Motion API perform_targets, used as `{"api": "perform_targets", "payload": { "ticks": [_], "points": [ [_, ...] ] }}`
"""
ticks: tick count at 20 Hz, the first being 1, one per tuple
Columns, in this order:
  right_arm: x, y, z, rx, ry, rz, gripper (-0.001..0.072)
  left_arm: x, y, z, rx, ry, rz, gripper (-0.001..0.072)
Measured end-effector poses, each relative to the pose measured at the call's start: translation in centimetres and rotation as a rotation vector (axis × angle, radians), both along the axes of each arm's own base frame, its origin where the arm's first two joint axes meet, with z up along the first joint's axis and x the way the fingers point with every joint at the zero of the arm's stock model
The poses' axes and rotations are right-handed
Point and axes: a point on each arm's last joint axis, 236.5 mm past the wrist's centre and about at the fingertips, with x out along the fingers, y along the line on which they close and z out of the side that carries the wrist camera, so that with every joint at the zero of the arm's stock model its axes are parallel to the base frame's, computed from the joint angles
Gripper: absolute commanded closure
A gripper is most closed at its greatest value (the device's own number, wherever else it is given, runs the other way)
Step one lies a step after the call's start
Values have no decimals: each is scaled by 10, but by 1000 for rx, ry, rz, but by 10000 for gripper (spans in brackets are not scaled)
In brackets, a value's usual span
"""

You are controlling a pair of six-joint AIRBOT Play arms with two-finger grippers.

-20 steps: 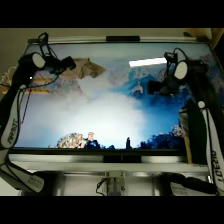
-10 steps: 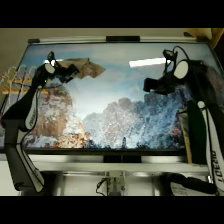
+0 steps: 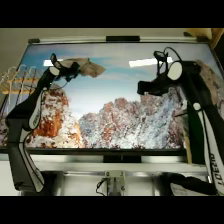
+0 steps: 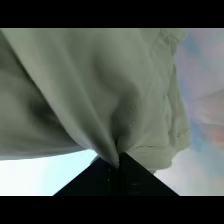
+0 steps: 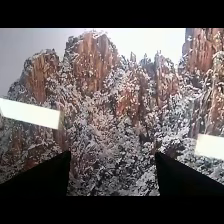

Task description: Fold the shirts.

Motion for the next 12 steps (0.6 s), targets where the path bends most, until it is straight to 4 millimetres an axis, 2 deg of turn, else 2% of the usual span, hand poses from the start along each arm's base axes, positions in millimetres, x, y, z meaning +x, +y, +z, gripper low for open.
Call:
{"api": "perform_targets", "payload": {
  "ticks": [2,3,4,6,7,9,10,11,12],
  "points": [
    [-4,-3,13,-22,-35,25,76,-3,-2,47,-20,-68,-50,678],
    [-6,-7,25,-35,-69,33,76,-8,-5,87,-1,-140,-97,678],
    [-9,-13,39,-55,-105,37,76,-17,-12,132,22,-222,-149,677],
    [-16,-28,72,-99,-195,34,76,-53,-32,237,83,-412,-259,677],
    [-23,-36,92,-116,-245,28,76,-80,-43,292,114,-510,-310,677],
    [-41,-49,131,-131,-342,15,76,-142,-68,377,158,-670,-401,677],
    [-51,-55,151,-134,-393,6,76,-177,-83,411,178,-736,-449,677],
    [-64,-60,171,-131,-441,-4,76,-211,-97,435,194,-783,-496,677],
    [-77,-66,189,-125,-487,-17,76,-238,-109,448,207,-810,-537,677]
  ]
}}
